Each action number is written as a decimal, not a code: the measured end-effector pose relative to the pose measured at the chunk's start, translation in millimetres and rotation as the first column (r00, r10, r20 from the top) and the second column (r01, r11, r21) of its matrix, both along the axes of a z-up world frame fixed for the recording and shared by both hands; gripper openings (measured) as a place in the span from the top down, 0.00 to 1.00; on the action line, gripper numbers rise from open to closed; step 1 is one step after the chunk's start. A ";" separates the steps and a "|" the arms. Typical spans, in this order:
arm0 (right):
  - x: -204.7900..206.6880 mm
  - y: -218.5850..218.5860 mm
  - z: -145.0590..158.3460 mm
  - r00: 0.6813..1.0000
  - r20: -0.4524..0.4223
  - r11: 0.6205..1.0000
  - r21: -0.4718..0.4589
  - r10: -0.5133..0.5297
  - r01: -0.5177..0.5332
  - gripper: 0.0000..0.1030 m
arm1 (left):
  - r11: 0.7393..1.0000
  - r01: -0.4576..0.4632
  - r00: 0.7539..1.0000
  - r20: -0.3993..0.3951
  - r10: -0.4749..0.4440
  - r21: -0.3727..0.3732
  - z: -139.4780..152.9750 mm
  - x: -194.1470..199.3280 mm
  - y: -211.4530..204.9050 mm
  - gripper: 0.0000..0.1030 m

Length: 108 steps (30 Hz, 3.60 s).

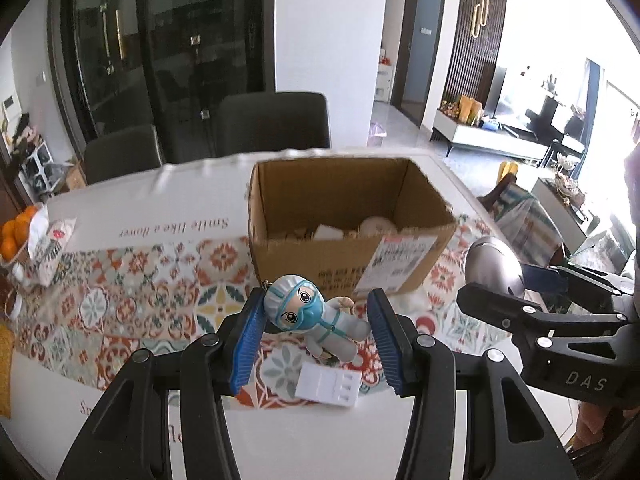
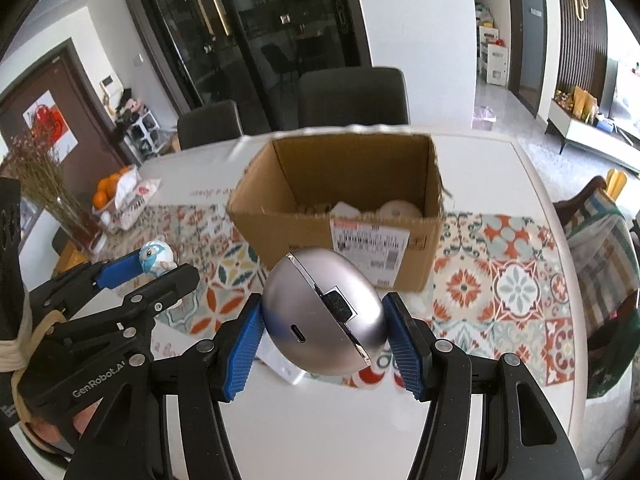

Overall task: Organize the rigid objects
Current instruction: 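Carry both held items over the box and lower them inside, then open both grippers to drop the egg and keychain into the box, then move both grippers back to the white USB hub and black clip holder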

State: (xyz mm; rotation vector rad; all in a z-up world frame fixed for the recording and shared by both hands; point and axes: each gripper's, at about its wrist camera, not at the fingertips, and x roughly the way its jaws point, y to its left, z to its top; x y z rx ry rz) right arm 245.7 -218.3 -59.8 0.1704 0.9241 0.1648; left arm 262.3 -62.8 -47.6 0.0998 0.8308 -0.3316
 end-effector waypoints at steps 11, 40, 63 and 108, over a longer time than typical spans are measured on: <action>20.5 -11.0 33.5 0.996 0.079 0.999 0.007 -0.037 0.037 0.42 | 1.000 0.023 0.998 0.051 -0.022 -0.013 31.1 27.7 -12.2 0.50; 124.0 -38.8 30.6 0.994 -0.013 0.994 -0.016 -0.108 0.108 0.42 | 0.999 0.025 0.999 -0.039 -0.024 0.032 30.3 139.5 -48.2 0.50; 161.5 -28.5 -6.9 0.988 -0.112 0.993 -0.061 -0.103 0.097 0.25 | 0.986 -0.091 0.990 -0.092 0.104 0.138 -4.7 152.7 -18.7 0.22; 15.0 -37.5 -35.2 0.970 -0.193 0.988 -0.057 -0.149 0.141 0.25 | 0.988 -0.041 0.981 -0.180 0.067 0.146 -48.8 23.9 -9.4 0.02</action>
